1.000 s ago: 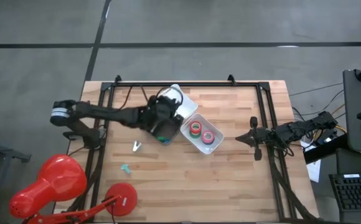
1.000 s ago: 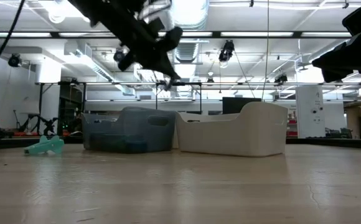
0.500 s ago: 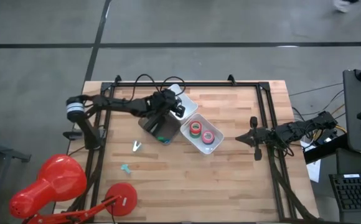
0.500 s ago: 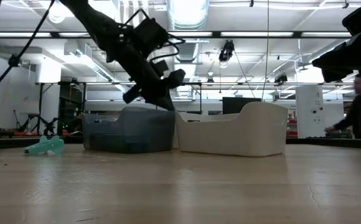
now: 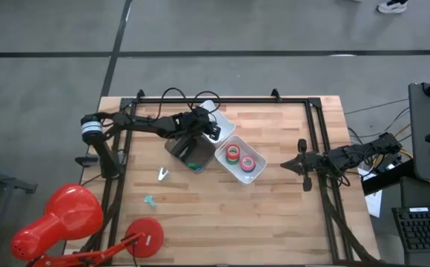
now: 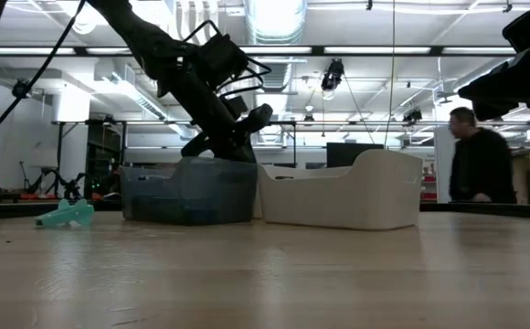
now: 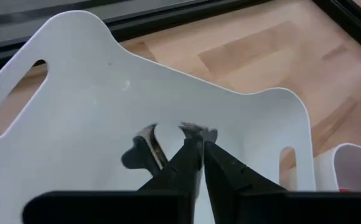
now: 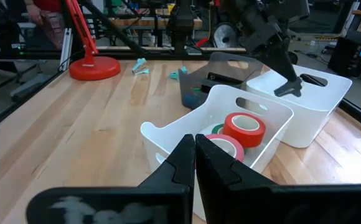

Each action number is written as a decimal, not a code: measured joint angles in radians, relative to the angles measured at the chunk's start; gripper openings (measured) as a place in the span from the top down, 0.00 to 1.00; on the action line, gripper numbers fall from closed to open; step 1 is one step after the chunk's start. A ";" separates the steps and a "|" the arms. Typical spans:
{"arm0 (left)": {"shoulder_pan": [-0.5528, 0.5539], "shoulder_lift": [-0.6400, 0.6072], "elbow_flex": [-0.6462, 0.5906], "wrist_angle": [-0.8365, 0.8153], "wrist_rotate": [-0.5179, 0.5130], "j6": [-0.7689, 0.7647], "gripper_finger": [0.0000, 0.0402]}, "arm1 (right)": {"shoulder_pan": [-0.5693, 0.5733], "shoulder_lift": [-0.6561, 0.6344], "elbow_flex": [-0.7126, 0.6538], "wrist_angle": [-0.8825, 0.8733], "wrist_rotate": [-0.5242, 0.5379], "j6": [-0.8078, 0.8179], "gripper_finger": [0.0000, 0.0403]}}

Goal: Pick and place Stapler, Stapler remover, tape
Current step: Put the black staple remover into the top white bin, then put the top light blue staple remover into the top white bin

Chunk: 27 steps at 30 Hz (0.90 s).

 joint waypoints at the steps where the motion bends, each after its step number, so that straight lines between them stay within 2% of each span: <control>1: 0.000 0.000 0.000 0.000 0.000 -0.001 0.91 | 0.000 0.000 0.000 0.000 0.000 0.000 0.98; 11: -0.003 -0.032 0.000 0.004 0.028 0.011 0.76 | 0.000 0.000 0.000 0.000 0.000 0.000 0.98; 15: -0.034 -0.102 0.000 -0.021 0.106 0.059 0.75 | 0.000 0.000 0.000 0.000 0.000 0.000 0.98; 18: -0.087 -0.173 0.000 -0.073 0.140 0.071 0.75 | 0.000 0.000 0.000 0.000 0.000 0.000 0.98; 23: -0.211 -0.285 0.000 -0.220 0.137 0.086 0.77 | 0.000 0.000 0.000 0.000 0.000 0.000 0.98; 27: -0.321 -0.368 0.000 -0.370 0.047 0.061 0.78 | 0.000 0.000 0.000 0.000 0.000 0.000 0.98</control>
